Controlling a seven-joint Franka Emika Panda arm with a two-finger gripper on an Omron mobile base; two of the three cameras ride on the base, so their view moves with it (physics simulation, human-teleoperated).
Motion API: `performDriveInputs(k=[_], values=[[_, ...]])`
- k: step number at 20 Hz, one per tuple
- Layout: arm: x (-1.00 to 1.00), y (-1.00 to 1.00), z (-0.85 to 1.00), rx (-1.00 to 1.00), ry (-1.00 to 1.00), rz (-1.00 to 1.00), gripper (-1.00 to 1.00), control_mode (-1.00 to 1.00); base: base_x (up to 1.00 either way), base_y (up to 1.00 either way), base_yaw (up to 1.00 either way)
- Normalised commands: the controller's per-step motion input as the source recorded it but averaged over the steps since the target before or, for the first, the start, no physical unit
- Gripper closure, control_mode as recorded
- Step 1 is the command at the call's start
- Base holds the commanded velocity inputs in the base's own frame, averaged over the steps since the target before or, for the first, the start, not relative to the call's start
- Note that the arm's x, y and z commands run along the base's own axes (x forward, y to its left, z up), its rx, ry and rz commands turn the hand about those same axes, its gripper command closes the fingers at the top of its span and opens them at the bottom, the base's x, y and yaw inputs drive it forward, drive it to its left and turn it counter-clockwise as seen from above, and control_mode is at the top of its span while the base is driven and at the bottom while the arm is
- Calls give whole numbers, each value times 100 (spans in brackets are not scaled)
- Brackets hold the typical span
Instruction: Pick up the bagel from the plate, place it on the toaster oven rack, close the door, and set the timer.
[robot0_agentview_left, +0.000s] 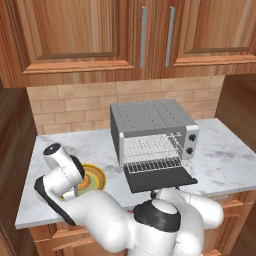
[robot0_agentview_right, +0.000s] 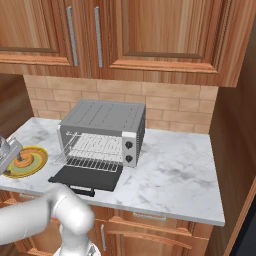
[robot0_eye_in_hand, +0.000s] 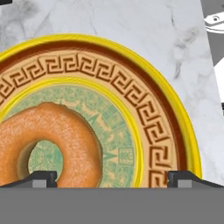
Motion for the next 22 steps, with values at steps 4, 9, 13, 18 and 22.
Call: performDriveInputs(k=[4, 9, 13, 18, 22], values=[[-4, 0, 3, 6, 0, -2, -100, -100, 0, 0, 0], [-1, 0, 12, 7, 0, -5, -100, -100, 0, 0, 0], [-3, -4, 1, 5, 0, -7, -100, -100, 0, 0, 0], [0, -2, 0, 1, 0, -10, -100, -100, 0, 0, 0], [0, 0, 0, 0, 0, -9, -100, -100, 0, 0, 0]])
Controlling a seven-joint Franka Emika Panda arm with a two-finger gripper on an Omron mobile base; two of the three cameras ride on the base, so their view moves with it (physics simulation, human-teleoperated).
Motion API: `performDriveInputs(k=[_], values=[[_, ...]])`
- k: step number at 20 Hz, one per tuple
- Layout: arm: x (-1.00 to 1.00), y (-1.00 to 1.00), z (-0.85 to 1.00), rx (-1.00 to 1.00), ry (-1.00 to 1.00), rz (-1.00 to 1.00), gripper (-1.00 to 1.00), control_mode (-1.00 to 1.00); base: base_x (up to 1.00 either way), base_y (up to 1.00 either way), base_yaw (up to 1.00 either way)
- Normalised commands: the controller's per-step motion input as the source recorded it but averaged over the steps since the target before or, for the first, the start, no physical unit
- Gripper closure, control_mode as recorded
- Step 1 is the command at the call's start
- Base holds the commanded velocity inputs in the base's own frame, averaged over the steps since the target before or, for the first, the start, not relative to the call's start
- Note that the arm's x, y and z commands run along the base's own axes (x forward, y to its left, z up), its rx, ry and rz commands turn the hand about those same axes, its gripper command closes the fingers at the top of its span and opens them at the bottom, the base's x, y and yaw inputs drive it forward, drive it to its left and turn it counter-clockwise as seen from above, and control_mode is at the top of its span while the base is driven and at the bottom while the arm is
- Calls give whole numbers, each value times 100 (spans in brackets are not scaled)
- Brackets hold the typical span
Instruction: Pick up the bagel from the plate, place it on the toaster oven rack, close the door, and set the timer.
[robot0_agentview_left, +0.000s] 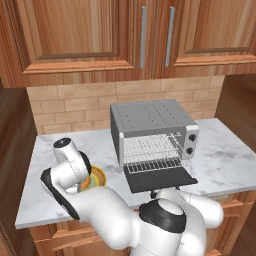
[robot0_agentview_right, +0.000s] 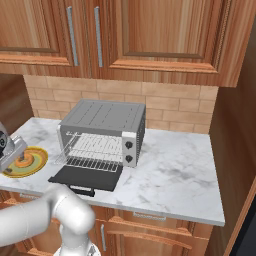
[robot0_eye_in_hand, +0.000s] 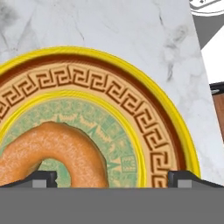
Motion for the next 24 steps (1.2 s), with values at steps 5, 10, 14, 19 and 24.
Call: performDriveInputs(k=[5, 10, 14, 19, 24], values=[[0, 0, -4, 0, 0, -6, -100, -100, 0, 0, 0], [0, 0, -8, 0, 0, -5, -100, -100, 0, 0, 0], [0, 4, -10, 0, 0, -4, -100, -100, 0, 0, 0], [0, 16, -13, 0, 0, -2, -100, -100, 0, 0, 0], [0, 28, -18, 0, 0, 0, -100, -100, 0, 0, 0]])
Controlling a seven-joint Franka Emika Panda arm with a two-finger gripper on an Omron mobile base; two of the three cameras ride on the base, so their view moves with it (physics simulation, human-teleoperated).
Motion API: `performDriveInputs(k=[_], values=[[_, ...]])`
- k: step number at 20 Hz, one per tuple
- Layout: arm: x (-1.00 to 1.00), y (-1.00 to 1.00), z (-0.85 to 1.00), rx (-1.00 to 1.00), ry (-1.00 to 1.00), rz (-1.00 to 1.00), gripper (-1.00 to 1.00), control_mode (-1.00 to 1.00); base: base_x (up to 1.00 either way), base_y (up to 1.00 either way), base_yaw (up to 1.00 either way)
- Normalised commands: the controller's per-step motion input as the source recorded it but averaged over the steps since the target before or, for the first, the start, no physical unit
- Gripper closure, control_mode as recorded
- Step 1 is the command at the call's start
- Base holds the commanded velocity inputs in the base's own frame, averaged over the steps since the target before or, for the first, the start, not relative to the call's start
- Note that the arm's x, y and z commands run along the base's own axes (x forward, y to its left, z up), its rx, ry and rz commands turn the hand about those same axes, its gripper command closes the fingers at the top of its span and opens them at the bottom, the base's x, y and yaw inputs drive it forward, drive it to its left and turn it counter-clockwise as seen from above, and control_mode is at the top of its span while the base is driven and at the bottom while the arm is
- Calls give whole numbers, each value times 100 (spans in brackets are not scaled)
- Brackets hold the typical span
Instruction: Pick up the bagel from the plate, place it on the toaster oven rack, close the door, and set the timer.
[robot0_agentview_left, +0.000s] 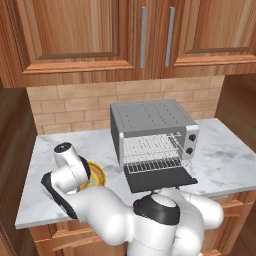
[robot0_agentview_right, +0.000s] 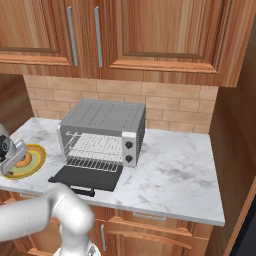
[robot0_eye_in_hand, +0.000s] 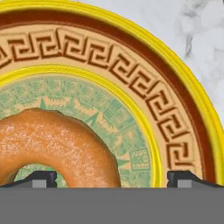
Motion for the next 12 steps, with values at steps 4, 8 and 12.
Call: performDriveInputs(k=[4, 8, 12], values=[[0, 28, -21, 0, 0, 0, -100, -100, 0, 0, 0], [0, 15, -7, 0, 0, 0, 100, -100, 0, 0, 0], [-24, 0, 3, 0, -3, -4, 100, -100, 0, 0, 0]])
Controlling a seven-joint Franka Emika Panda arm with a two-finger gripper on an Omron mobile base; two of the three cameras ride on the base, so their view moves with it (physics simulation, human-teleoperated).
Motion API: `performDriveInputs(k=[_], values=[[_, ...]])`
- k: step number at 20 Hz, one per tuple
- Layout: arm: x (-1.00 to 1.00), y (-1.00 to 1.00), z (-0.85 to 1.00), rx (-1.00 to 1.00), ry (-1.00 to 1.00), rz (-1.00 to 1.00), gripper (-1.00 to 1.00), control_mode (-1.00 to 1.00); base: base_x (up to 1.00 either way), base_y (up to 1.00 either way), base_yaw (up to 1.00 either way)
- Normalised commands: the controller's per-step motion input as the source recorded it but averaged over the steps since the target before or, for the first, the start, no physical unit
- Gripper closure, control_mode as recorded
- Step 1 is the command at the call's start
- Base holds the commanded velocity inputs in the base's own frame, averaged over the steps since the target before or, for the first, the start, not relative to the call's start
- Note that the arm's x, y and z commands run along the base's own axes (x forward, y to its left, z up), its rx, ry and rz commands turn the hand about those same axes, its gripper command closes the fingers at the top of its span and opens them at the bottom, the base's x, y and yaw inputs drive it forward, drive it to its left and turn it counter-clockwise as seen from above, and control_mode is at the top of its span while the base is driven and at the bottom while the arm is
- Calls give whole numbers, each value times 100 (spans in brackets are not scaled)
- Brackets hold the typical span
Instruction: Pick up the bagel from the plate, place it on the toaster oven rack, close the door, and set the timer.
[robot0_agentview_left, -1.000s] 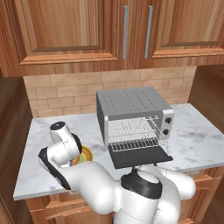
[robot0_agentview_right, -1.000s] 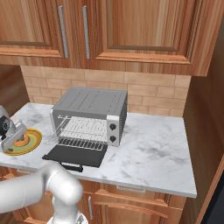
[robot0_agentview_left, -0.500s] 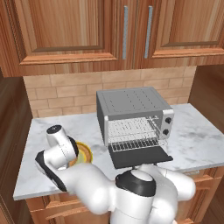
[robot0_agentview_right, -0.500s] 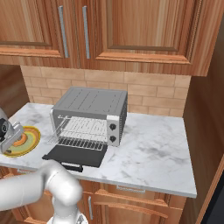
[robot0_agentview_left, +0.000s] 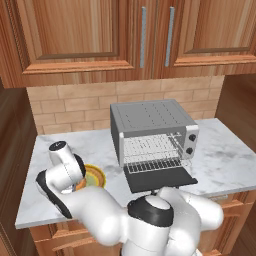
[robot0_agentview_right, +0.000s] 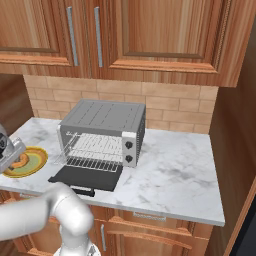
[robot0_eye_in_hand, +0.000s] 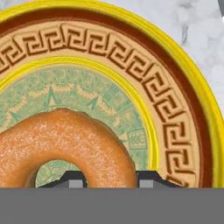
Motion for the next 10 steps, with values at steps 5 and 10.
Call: performDriveInputs(k=[5, 10], values=[[-40, 0, 20, 0, -6, -9, 100, -100, 0, 0, 0], [-75, -6, 75, 5, -17, -9, 100, -100, 0, 0, 0]])
